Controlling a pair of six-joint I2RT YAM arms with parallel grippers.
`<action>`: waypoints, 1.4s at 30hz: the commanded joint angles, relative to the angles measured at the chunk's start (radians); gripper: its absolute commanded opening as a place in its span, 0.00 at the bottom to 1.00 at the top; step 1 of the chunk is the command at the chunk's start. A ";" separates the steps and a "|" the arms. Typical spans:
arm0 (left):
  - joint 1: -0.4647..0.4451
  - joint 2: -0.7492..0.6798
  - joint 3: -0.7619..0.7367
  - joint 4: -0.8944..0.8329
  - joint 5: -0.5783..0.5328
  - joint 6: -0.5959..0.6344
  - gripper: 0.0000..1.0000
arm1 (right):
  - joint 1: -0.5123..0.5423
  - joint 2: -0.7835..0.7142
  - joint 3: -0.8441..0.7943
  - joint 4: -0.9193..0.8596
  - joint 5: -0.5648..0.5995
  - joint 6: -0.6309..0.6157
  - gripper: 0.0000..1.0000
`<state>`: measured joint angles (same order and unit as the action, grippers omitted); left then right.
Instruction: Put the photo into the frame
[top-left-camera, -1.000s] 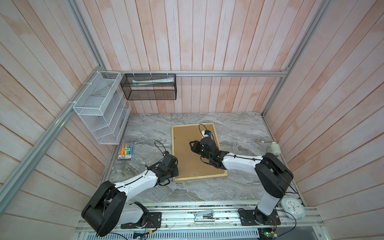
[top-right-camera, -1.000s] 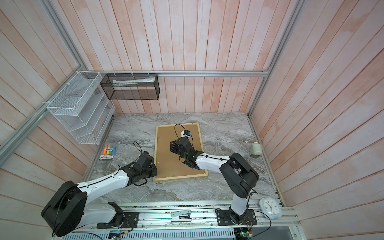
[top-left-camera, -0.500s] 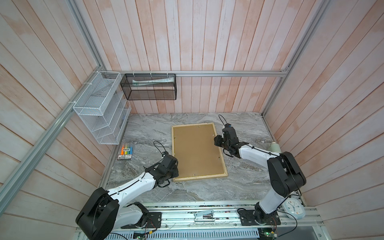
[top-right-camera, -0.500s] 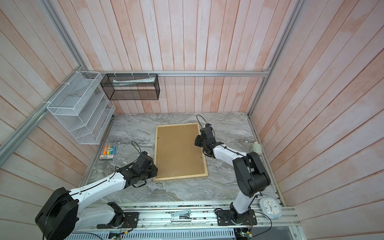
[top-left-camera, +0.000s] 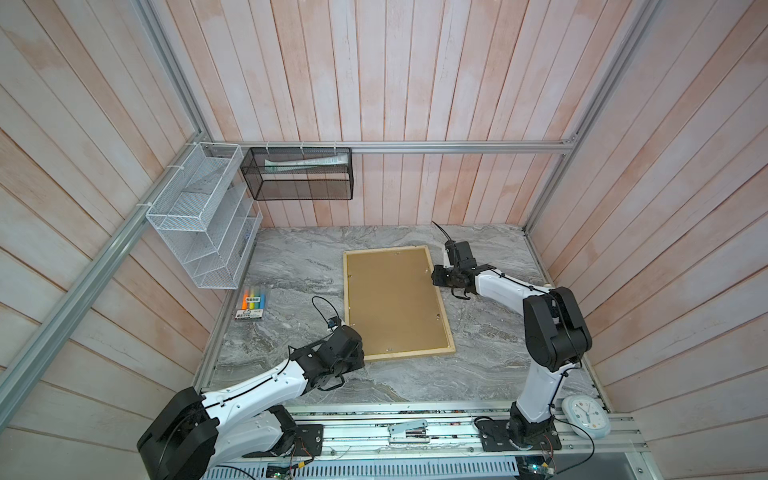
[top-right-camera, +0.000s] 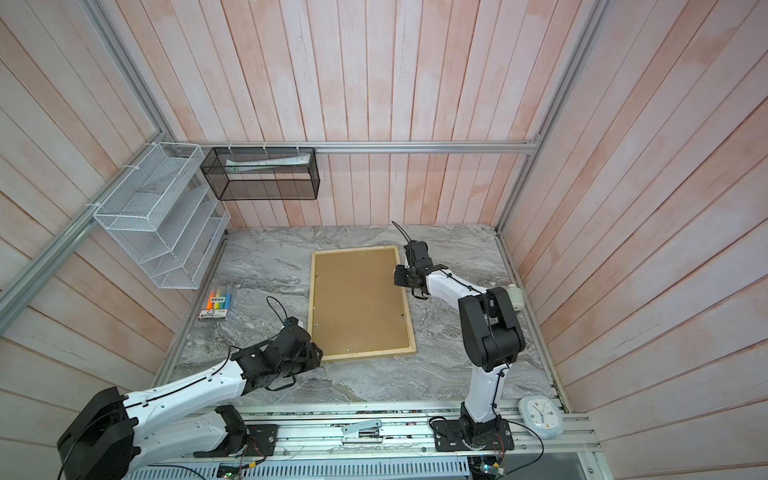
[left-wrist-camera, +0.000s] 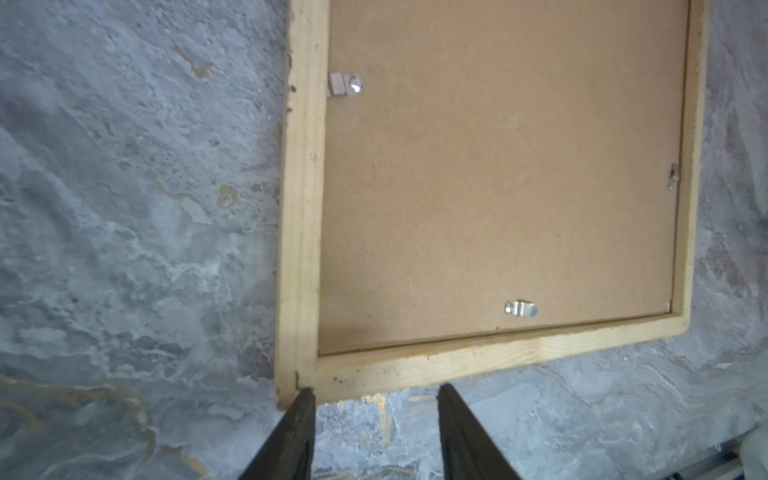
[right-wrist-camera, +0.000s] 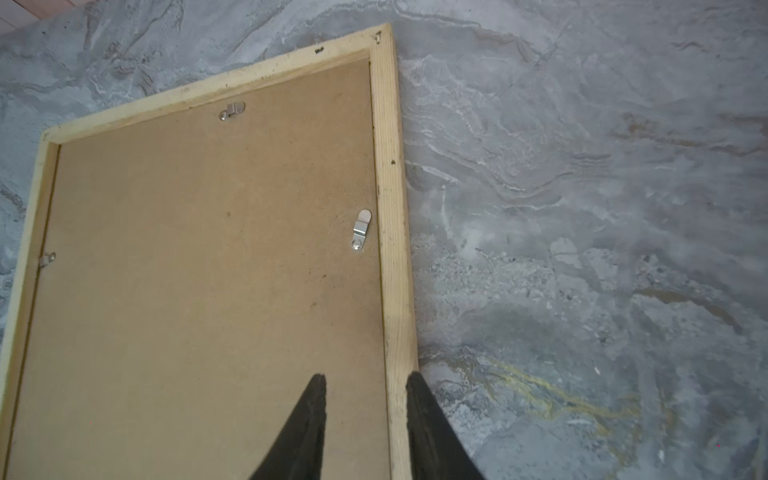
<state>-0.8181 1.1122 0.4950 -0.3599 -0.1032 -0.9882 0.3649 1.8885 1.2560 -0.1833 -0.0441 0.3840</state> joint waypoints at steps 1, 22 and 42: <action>-0.024 0.013 -0.021 0.035 0.010 -0.055 0.50 | 0.001 0.026 0.026 -0.059 -0.003 -0.028 0.34; -0.027 0.059 -0.030 0.089 0.004 -0.063 0.51 | 0.001 0.084 0.011 -0.026 0.027 -0.014 0.27; -0.026 0.104 -0.030 0.093 -0.040 -0.055 0.54 | -0.018 0.090 -0.013 -0.028 0.054 0.013 0.21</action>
<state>-0.8455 1.1851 0.4797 -0.2379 -0.1165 -1.0435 0.3576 1.9568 1.2556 -0.2024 -0.0044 0.3763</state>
